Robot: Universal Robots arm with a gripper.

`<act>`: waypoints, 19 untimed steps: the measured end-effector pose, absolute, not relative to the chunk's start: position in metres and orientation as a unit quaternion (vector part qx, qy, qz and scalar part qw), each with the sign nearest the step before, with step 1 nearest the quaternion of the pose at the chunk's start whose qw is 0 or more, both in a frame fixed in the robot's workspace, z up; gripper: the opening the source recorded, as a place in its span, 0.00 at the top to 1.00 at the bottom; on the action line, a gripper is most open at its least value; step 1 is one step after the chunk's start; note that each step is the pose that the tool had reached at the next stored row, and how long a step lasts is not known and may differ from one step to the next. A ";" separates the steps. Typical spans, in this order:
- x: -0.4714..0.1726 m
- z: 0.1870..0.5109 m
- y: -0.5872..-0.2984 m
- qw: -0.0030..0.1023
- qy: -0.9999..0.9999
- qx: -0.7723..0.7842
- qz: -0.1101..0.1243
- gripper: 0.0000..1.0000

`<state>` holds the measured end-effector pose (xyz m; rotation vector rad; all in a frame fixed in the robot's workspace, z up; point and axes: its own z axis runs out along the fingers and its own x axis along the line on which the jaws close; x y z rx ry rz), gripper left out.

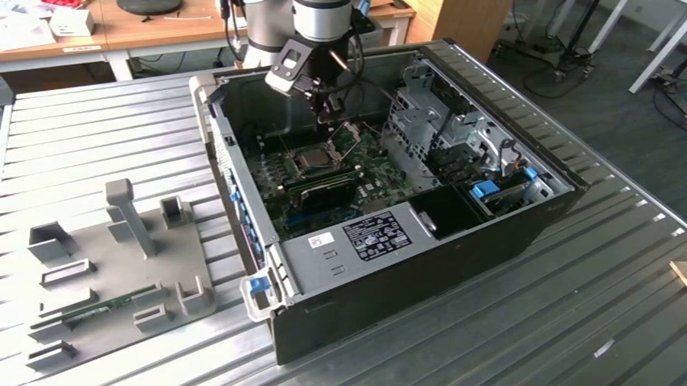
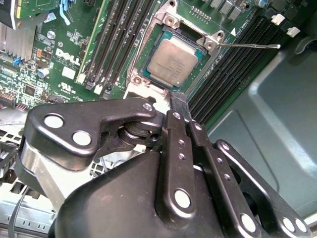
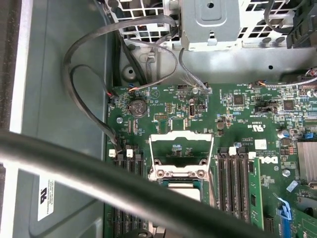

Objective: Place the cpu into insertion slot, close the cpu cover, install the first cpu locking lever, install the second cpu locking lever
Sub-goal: 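Close the cpu cover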

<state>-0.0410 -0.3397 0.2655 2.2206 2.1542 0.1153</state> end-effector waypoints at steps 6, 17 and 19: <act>-0.041 0.266 -0.340 0.023 0.696 0.717 0.037 0.90; -0.040 0.267 -0.340 0.023 0.696 0.717 0.037 0.90; -0.040 0.267 -0.340 0.023 0.696 0.717 0.037 0.90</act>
